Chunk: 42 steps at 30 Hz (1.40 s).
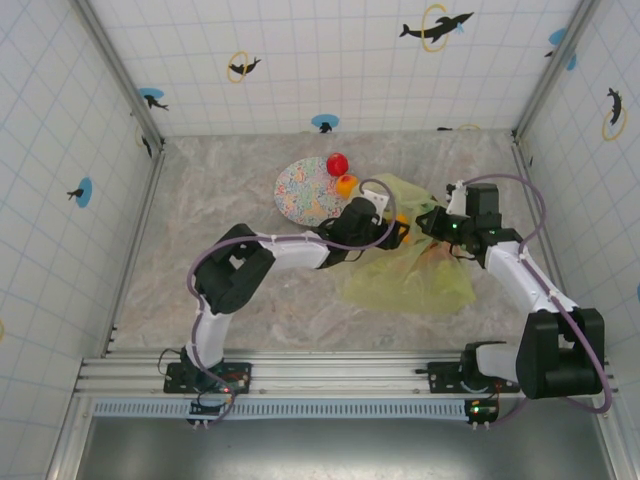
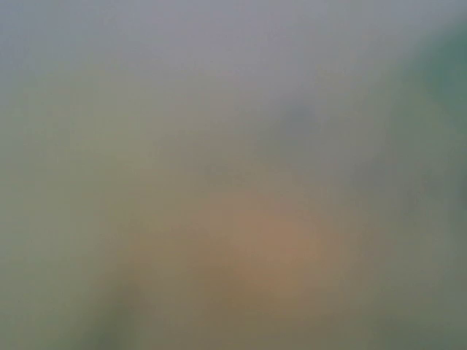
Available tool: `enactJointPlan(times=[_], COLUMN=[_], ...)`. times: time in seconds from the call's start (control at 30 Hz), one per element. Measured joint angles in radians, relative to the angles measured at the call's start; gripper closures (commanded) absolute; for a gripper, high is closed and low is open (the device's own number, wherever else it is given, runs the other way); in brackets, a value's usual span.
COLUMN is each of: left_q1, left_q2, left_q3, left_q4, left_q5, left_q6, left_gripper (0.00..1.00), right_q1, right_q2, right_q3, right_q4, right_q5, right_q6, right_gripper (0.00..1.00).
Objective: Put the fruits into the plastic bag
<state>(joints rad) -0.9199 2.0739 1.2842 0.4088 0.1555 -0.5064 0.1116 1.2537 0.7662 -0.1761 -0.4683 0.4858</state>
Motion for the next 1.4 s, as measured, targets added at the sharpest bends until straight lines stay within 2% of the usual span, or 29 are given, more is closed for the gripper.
enactJointPlan(times=[0.2, 0.33, 0.63, 1.0, 1.4], left_q1=[-0.005, -0.004, -0.001, 0.034, 0.091], left_q2=[0.005, -0.012, -0.142, -0.392, -0.563], left_q3=[0.003, -0.011, -0.134, -0.38, -0.504], left_q4=[-0.003, -0.003, -0.003, -0.011, -0.074], left_q5=[-0.004, -0.011, 0.0, 0.125, 0.206], left_q6=[0.012, 0.028, 0.065, 0.118, 0.18], left_gripper=[0.16, 0.14, 0.15, 0.18, 0.18], right_q1=[-0.003, -0.009, -0.033, -0.07, -0.072], right_q2=[0.0, 0.0, 0.0, -0.003, -0.01], right_q3=[0.0, 0.0, 0.0, 0.0, 0.0], right_q4=[-0.001, -0.002, -0.031, -0.044, -0.045], right_q5=[0.006, 0.008, 0.016, 0.018, 0.019], right_q6=[-0.01, -0.016, -0.037, -0.049, -0.049], right_gripper=[1.0, 1.0, 1.0, 1.0, 1.0])
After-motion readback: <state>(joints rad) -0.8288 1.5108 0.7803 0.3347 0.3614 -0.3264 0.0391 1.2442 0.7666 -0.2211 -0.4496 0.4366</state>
